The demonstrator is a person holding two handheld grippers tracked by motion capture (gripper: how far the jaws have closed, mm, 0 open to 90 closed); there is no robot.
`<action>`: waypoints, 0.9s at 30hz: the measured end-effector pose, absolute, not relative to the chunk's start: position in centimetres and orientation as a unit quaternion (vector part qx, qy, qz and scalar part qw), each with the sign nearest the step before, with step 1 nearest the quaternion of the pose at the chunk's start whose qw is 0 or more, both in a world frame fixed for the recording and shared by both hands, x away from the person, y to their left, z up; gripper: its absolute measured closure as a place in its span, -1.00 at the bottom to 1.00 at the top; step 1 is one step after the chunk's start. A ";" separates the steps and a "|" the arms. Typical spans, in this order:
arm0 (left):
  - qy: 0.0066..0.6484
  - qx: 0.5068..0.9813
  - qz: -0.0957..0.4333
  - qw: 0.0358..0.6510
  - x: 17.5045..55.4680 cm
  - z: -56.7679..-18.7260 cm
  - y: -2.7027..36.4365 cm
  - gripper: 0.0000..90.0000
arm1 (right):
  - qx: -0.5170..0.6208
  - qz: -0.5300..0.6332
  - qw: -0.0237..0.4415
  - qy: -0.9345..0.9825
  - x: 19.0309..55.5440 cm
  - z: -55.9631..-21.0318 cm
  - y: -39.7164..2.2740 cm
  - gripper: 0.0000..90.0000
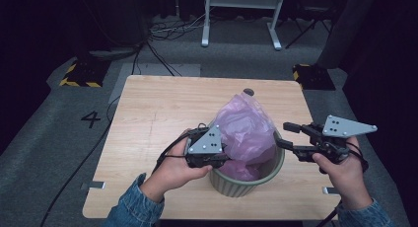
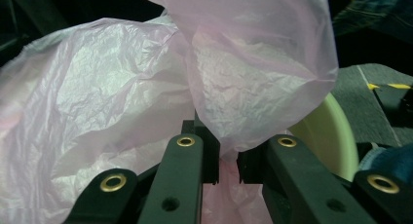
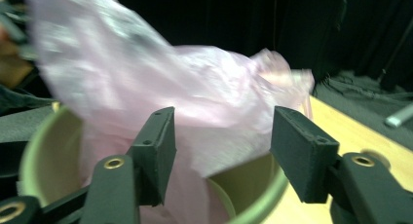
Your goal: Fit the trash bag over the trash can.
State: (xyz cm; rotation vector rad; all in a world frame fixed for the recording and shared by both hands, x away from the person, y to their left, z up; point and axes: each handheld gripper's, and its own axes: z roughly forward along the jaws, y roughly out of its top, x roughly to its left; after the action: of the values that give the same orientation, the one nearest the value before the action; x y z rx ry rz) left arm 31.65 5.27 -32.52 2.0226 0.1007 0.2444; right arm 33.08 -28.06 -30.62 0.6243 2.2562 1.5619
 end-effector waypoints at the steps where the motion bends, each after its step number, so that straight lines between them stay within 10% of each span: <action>1: 0.040 0.845 0.101 0.523 31.5 -32.6 5.2 0.80 | 0.224 0.542 0.164 0.793 33.3 -30.9 -27.9 -0.12; 10: 0.035 0.844 0.087 0.527 31.1 -33.0 5.2 0.69 | 0.228 0.540 0.156 0.795 34.4 -31.5 -26.0 -0.17; 17: 0.055 0.834 0.094 0.541 31.1 -33.4 5.2 -0.08 | 0.148 0.544 0.115 0.818 33.5 -30.9 -24.1 0.82; 27: 0.057 0.817 0.095 0.566 30.5 -32.6 6.9 -0.38 | 0.111 0.525 0.096 0.839 32.0 -31.2 -23.1 0.97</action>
State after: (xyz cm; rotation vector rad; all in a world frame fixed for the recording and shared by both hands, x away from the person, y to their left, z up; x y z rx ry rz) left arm 30.54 6.89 -32.64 1.9209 0.1332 0.2226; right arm 32.01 -23.12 -31.24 0.3286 2.4852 1.5551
